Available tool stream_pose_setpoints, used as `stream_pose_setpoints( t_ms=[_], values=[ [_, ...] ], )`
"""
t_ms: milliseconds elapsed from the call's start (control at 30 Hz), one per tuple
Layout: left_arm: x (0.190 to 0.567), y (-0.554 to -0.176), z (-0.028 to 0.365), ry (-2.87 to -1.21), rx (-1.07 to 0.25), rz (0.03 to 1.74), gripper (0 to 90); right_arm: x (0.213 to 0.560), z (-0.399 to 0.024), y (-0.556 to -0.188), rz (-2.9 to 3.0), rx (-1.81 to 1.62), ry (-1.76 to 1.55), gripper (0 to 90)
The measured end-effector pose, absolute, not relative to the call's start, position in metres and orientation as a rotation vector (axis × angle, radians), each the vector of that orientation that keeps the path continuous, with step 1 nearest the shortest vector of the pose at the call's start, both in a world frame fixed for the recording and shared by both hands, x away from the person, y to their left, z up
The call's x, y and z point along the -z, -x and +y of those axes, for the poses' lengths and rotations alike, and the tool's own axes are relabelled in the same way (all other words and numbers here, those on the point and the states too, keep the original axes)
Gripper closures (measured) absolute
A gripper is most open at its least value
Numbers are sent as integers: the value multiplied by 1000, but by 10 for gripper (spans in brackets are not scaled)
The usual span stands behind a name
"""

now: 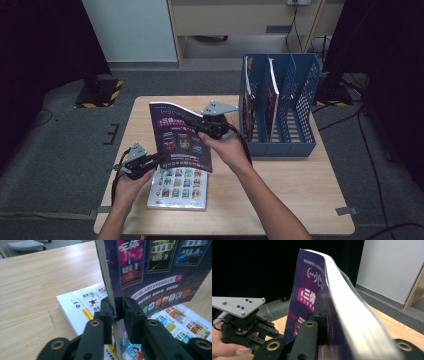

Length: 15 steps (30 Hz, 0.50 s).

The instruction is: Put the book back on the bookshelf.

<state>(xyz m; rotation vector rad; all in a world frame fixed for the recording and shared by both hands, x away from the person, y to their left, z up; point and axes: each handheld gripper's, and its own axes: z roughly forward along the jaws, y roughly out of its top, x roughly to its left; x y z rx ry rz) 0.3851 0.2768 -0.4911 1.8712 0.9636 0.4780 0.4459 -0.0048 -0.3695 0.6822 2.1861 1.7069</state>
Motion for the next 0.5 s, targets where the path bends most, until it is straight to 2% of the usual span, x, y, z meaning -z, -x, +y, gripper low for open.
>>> stream_pose_setpoints(
  t_ms=[167, 333, 500],
  values=[
    [492, -387, 286, -1813, -471, 1033, 507, 362, -9, -441, 2142, -1735, -660, 844],
    [494, -388, 300, -1796, -489, 1100, 460, 353, -18, -438, 2108, -1723, -641, 843],
    [498, -389, 307, -1825, -564, 1173, 382, 349, -29, -437, 2094, -1734, -657, 843]
  ],
)
